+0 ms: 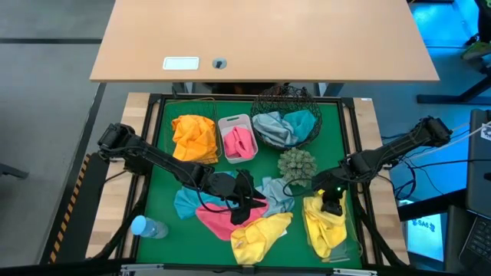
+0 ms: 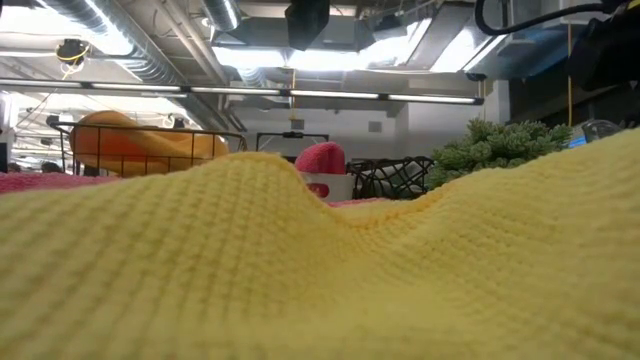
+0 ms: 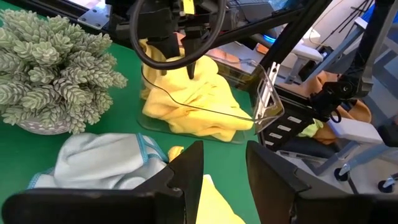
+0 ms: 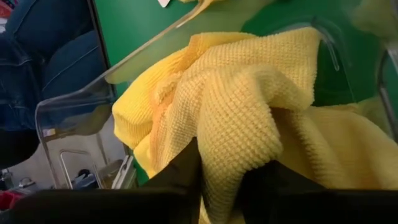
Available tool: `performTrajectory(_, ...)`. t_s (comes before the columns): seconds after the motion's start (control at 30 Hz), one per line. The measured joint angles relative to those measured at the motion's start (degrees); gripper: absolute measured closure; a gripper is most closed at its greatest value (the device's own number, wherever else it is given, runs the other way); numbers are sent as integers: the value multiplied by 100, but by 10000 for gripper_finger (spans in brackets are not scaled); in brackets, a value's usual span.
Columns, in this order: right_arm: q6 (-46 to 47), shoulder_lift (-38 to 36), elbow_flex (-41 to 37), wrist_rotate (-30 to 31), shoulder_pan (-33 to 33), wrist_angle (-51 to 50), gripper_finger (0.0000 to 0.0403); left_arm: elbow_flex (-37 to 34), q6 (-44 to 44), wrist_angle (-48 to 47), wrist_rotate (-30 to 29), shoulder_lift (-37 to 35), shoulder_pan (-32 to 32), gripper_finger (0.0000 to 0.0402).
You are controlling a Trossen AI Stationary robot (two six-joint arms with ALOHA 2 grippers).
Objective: Sort microfiber towel by color & place in baskets
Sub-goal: Put the yellow microfiber towel into the transparent bin
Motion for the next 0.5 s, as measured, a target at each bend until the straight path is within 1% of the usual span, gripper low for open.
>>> performTrajectory(0.07, 22, 0, 0, 4, 0, -2, 322, 0, 0, 0, 1, 0, 0, 287)
performTrajectory(0.13, 24, 0, 0, -2, 0, -2, 313, 0, 2, 0, 1, 0, 0, 287)
performTrajectory(0.37, 35, -2, 0, -29, 0, 0, 242, 0, 2, 1, 1, 0, 0, 287)
performTrajectory(0.5, 31, -2, 0, -273, 0, -2, 214, 0, 2, 0, 1, 0, 0, 287)
